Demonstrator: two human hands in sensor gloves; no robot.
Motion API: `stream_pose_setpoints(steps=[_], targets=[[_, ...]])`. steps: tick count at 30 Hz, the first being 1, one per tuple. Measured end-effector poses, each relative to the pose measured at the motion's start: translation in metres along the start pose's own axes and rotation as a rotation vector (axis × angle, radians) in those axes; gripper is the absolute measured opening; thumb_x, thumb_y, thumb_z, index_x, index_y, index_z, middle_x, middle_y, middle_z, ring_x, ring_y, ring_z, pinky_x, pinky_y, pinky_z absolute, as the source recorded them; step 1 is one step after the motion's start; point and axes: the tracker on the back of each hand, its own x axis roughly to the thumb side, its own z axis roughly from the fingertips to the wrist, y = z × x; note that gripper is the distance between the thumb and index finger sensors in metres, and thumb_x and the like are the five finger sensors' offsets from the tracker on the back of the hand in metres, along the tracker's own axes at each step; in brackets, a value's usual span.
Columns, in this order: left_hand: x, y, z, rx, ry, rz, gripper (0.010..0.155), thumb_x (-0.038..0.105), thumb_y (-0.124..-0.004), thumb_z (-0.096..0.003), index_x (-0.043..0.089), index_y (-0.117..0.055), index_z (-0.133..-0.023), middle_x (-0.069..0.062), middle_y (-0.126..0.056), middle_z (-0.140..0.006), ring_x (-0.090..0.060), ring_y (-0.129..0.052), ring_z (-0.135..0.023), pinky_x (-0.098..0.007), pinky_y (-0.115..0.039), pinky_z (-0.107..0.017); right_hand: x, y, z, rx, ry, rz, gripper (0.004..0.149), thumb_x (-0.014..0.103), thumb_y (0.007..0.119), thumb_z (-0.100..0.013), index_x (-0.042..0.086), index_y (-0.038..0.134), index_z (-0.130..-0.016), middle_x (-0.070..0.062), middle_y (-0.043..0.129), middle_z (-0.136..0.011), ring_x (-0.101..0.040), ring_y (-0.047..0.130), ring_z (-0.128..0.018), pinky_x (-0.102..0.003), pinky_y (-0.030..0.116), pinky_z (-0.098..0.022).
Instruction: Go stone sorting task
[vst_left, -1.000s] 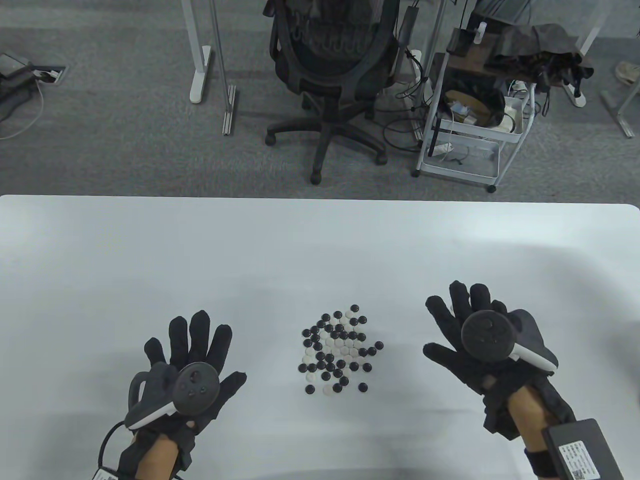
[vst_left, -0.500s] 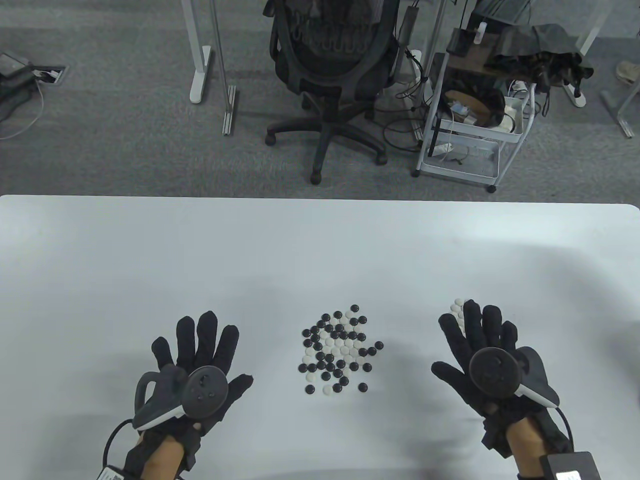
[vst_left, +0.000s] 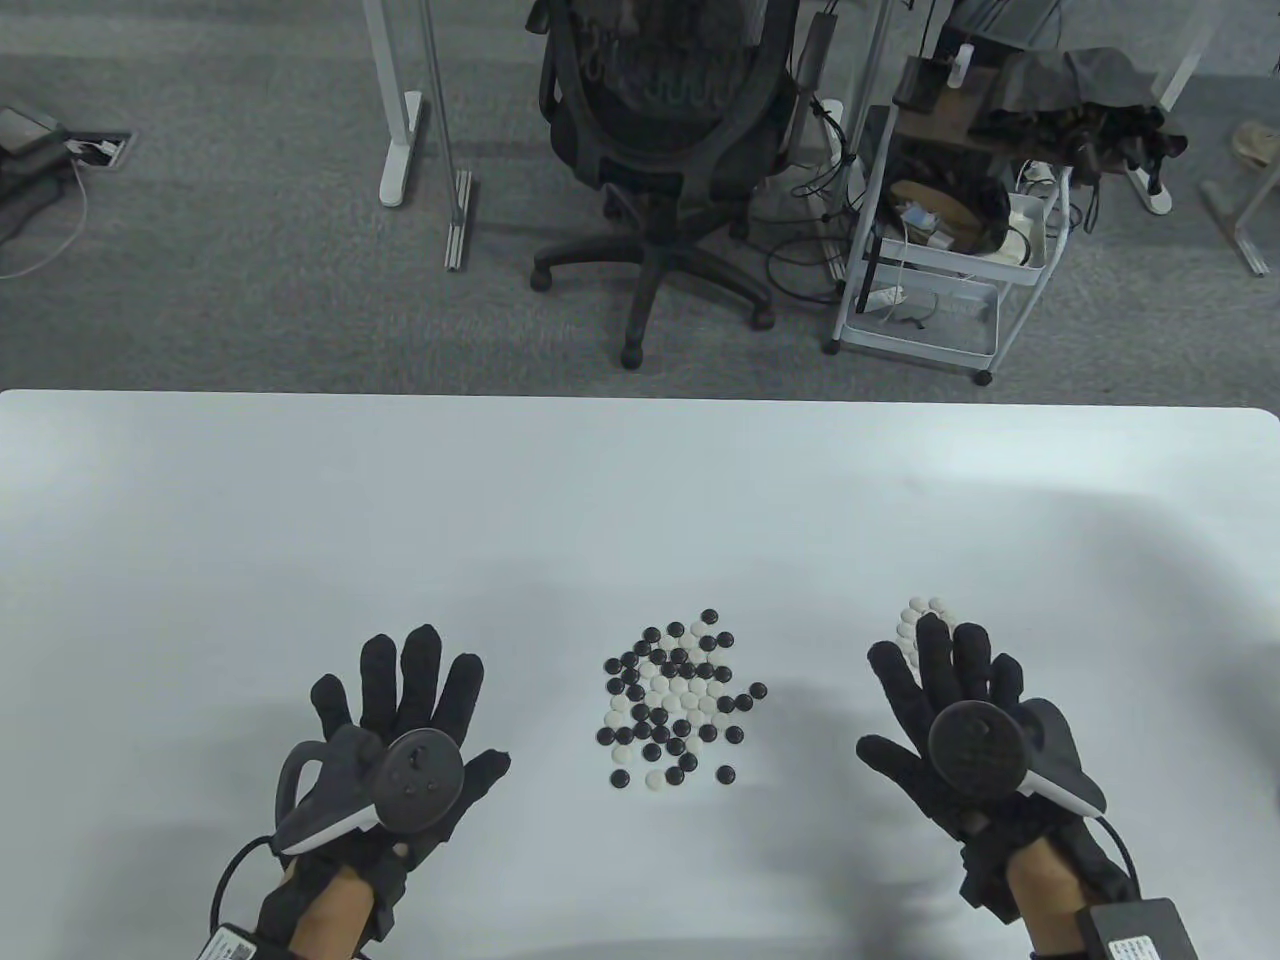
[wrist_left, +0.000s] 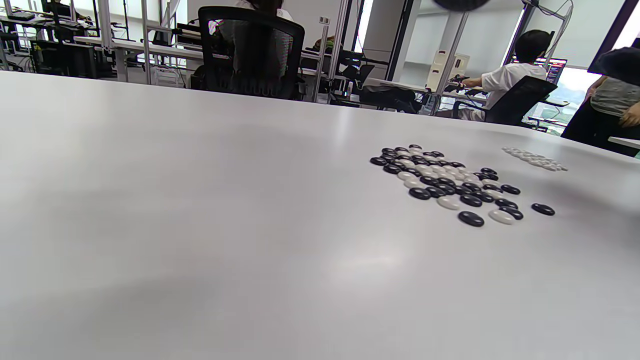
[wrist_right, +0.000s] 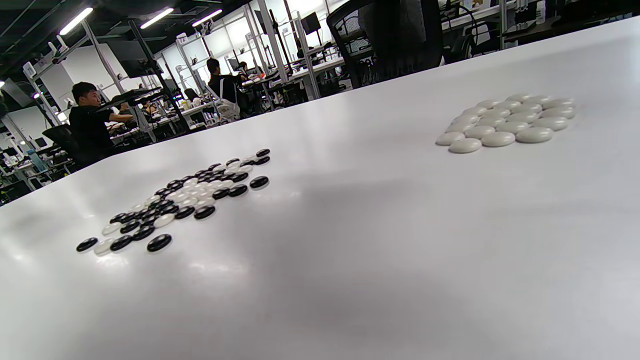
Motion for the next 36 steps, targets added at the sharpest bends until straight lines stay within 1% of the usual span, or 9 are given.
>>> stream_pose_setpoints(steps=[4, 7, 9, 11, 14, 18, 23, 30, 36], targets=[[-0.006, 0.011, -0.008, 0.055, 0.022, -0.033, 0.075, 0.053, -0.045, -0.0639, 0.012, -0.018, -0.121, -0.034, 0.011, -0.116, -0.061, 0.012, -0.093, -0.085, -0.002, -0.053, -0.004, -0.005, 0.002, -0.017, 0.002, -0.023, 0.079, 0.055, 0.049, -0.054, 0.014, 0.012, -0.112, -0.030, -0.010, -0.104, -0.057, -0.013, -0.085, -0.077, 0.001, -0.051], [-0.015, 0.033, -0.026, 0.075, 0.073, -0.043, 0.071, 0.051, -0.049, -0.0636, 0.017, -0.027, -0.122, -0.032, 0.011, -0.116, -0.059, 0.013, -0.094, -0.085, -0.003, -0.058, -0.007, -0.009, 0.007, -0.032, 0.005, -0.044, 0.079, 0.055, 0.049, -0.054, 0.014, 0.013, -0.112, -0.031, -0.010, -0.104, -0.057, -0.013, -0.085, -0.078, 0.001, -0.051], [-0.024, 0.050, -0.043, 0.037, 0.148, -0.101, 0.069, 0.051, -0.050, -0.0633, 0.020, -0.034, -0.122, -0.030, 0.010, -0.118, -0.058, 0.012, -0.096, -0.084, -0.003, -0.060, -0.009, -0.011, 0.008, -0.036, 0.008, -0.055, 0.079, 0.055, 0.049, -0.054, 0.014, 0.013, -0.112, -0.031, -0.010, -0.104, -0.057, -0.013, -0.085, -0.078, 0.001, -0.051], [-0.030, 0.067, -0.070, -0.015, 0.200, 0.025, 0.067, 0.051, -0.052, -0.0633, 0.023, -0.039, -0.122, -0.027, 0.008, -0.120, -0.055, 0.014, -0.099, -0.083, 0.000, -0.062, -0.010, -0.012, 0.009, -0.038, 0.009, -0.061, 0.079, 0.055, 0.049, -0.054, 0.014, 0.013, -0.112, -0.031, -0.010, -0.104, -0.057, -0.013, -0.085, -0.078, 0.001, -0.051], [-0.027, 0.073, -0.108, -0.099, 0.180, 0.186, 0.064, 0.049, -0.055, -0.0637, 0.022, -0.048, -0.121, -0.027, 0.000, -0.124, -0.055, 0.007, -0.103, -0.083, -0.003, -0.064, -0.010, -0.013, 0.010, -0.034, 0.013, -0.063, 0.079, 0.054, 0.049, -0.054, 0.014, 0.013, -0.112, -0.031, -0.010, -0.104, -0.058, -0.012, -0.085, -0.078, 0.002, -0.051], [0.001, 0.057, -0.167, -0.334, 0.162, 0.288, 0.062, 0.049, -0.054, -0.0643, 0.023, -0.052, -0.120, -0.027, 0.000, -0.123, -0.055, 0.009, -0.102, -0.083, -0.002, -0.063, -0.012, -0.016, 0.013, -0.046, 0.025, -0.079, 0.079, 0.054, 0.049, -0.055, 0.014, 0.013, -0.112, -0.031, -0.009, -0.104, -0.058, -0.012, -0.086, -0.078, 0.002, -0.051], [0.051, 0.028, -0.223, -0.455, 0.090, 0.288, 0.062, 0.051, -0.051, -0.0631, 0.024, -0.058, -0.118, -0.027, 0.000, -0.123, -0.056, 0.009, -0.101, -0.083, -0.002, -0.062, -0.012, -0.014, 0.014, -0.028, 0.036, -0.089, 0.079, 0.054, 0.049, -0.055, 0.013, 0.013, -0.113, -0.031, -0.009, -0.105, -0.058, -0.012, -0.086, -0.079, 0.003, -0.051], [0.096, -0.011, -0.263, -0.519, 0.038, 0.259, 0.063, 0.053, -0.047, -0.0604, 0.028, -0.059, -0.116, -0.025, 0.003, -0.122, -0.055, 0.013, -0.099, -0.083, -0.001, -0.061, -0.012, -0.012, 0.015, -0.012, 0.052, -0.091, 0.079, 0.054, 0.049, -0.055, 0.013, 0.014, -0.113, -0.031, -0.009, -0.105, -0.058, -0.011, -0.086, -0.080, 0.003, -0.051], [0.104, -0.031, -0.275, -0.557, 0.076, 0.184, 0.062, 0.054, -0.044, -0.0582, 0.032, -0.054, -0.116, -0.023, 0.008, -0.120, -0.053, 0.016, -0.098, -0.082, 0.001, -0.061, -0.013, -0.009, 0.014, 0.011, 0.065, -0.097, 0.079, 0.054, 0.049, -0.055, 0.013, 0.013, -0.113, -0.031, -0.009, -0.105, -0.059, -0.011, -0.086, -0.080, 0.003, -0.051]])
